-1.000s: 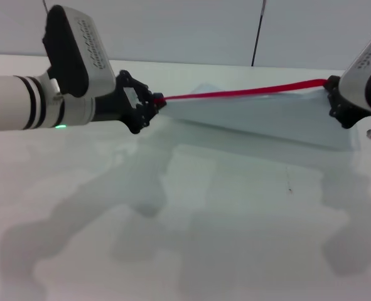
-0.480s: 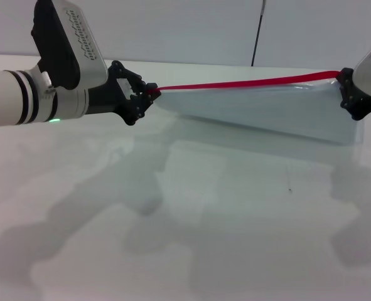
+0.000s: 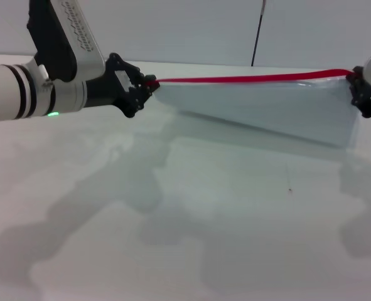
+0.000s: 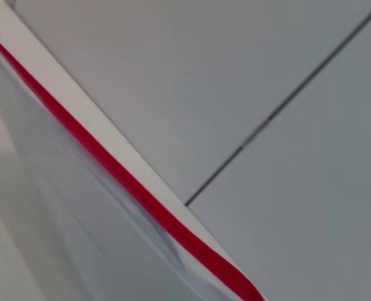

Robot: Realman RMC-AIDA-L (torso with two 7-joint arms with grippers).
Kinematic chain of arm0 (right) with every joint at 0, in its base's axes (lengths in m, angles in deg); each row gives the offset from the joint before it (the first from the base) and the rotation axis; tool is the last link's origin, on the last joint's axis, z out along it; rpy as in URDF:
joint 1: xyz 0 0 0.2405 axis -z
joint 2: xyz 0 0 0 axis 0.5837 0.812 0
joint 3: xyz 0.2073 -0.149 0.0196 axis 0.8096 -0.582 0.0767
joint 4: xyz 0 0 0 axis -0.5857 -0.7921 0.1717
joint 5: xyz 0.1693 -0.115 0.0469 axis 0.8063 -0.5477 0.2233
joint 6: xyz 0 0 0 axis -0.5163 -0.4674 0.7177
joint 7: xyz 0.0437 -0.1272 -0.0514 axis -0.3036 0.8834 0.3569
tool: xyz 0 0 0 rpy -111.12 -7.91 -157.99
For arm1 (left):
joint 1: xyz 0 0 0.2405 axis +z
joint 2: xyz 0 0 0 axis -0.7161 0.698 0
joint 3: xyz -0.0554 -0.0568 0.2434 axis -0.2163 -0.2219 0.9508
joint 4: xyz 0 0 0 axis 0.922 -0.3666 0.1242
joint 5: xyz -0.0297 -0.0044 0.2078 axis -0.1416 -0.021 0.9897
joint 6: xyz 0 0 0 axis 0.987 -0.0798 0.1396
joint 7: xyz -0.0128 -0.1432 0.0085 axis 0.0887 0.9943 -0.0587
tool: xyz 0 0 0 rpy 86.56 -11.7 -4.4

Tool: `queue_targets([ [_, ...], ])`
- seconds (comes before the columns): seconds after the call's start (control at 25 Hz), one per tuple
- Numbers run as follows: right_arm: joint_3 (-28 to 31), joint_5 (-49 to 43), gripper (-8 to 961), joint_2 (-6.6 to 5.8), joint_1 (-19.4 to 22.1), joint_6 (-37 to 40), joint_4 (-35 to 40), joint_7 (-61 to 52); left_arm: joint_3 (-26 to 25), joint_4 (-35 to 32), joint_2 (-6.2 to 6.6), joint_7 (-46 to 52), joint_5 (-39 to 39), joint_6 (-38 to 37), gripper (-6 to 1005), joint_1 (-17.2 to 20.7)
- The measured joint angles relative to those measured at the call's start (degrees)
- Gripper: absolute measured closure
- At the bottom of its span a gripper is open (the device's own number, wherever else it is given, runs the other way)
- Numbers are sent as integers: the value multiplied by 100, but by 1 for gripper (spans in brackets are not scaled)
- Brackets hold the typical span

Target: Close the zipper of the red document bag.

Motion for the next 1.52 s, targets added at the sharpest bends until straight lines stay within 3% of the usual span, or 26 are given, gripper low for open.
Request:
queue_targets([
  [0.16,176,0,929,5,-8,-36,-136,-93,-80,-38,-3,23,-144,-40,900,17],
  [0.36,290,1,737,5,26,-262,-300,-131,-239,-43,0,-15,-531,-48,898,56],
  [0.6,333,23,488,11,108,-571,-372,-361,-282,-63,-2,-96,-962,-66,702,124],
  [0.68,278,40,479,15,218,-873,-380,-481,-310,-76,-4,-217,-1330,-70,604,198],
  [0.8,15,98,465,17,481,-1755,-447,-723,-382,-132,-5,-468,-2174,-79,458,414],
  [0.96,-236,652,464,9,747,-3233,-924,-813,-385,-428,-25,-685,-3443,-99,461,886],
  [1.08,-336,1644,465,-11,817,-4626,-1791,-800,-228,-575,-56,-1138,-4412,-97,464,1221],
  [1.12,-336,1644,466,-11,817,-4626,-1791,-800,-210,-579,-58,-1201,-4520,-96,465,1250],
  [1.24,-592,2240,468,-14,821,-5873,-2541,-801,-153,-512,-65,-1576,-5165,-95,467,1370],
  [1.28,-736,2396,468,-18,819,-6316,-2788,-810,-92,-224,-83,-2299,-6154,-58,468,1485],
  [1.4,-1155,2726,470,-16,805,-7468,-3380,-931,143,187,-86,-3319,-7248,39,470,1575],
  [1.44,-1260,2760,471,-19,800,-7717,-3514,-1001,143,187,-86,-3319,-7248,39,471,1575],
  [1.48,-1349,2776,472,-19,800,-7964,-3639,-1094,483,458,-86,-4325,-8095,63,471,1653],
  [1.52,-1395,2773,472,-20,801,-8105,-3710,-1161,569,518,-86,-4545,-8273,57,472,1660],
])
